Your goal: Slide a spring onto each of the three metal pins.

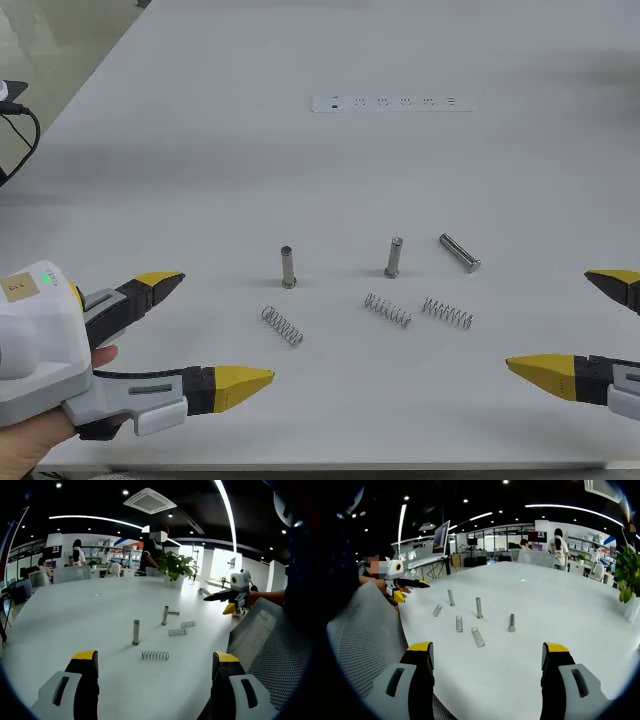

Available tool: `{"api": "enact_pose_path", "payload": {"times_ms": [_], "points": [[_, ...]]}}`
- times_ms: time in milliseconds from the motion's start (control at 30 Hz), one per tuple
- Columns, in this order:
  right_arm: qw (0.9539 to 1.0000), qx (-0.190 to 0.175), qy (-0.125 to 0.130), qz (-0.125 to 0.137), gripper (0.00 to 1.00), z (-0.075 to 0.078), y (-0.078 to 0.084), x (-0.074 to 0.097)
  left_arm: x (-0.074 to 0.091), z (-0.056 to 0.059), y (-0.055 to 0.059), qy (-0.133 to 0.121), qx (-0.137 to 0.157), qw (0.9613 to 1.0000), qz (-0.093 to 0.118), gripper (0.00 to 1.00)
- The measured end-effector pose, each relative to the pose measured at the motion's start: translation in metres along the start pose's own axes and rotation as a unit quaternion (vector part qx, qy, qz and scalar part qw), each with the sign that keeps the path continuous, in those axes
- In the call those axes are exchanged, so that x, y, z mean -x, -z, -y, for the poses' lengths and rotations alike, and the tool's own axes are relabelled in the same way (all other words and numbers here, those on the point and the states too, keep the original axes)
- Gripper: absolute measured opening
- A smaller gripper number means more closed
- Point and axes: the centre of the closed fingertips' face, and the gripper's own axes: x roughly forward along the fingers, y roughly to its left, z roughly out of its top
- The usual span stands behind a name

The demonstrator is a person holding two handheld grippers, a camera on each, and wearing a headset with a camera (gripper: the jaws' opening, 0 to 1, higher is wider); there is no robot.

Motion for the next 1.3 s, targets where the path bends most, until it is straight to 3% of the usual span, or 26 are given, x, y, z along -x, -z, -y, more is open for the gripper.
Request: {"api": "enact_pose_path", "payload": {"times_ms": [633, 1067, 1300], "points": [[0.9997, 0.001, 0.021, 0.008, 0.89, -0.003, 0.003, 0.014, 0.006, 0.004, -0.001, 0.007, -0.014, 0.9999, 0.002, 0.90], [0.9998, 0.005, 0.017, 0.013, 0.88, -0.002, -0.009, 0.004, 0.009, -0.003, -0.006, 0.004, -0.016, 0.9999, 0.005, 0.90], [0.9999, 0.002, 0.012, 0.004, 0.88, -0.003, -0.003, 0.001, 0.006, -0.006, -0.007, 0.001, -0.013, 0.9999, 0.007, 0.89]]}}
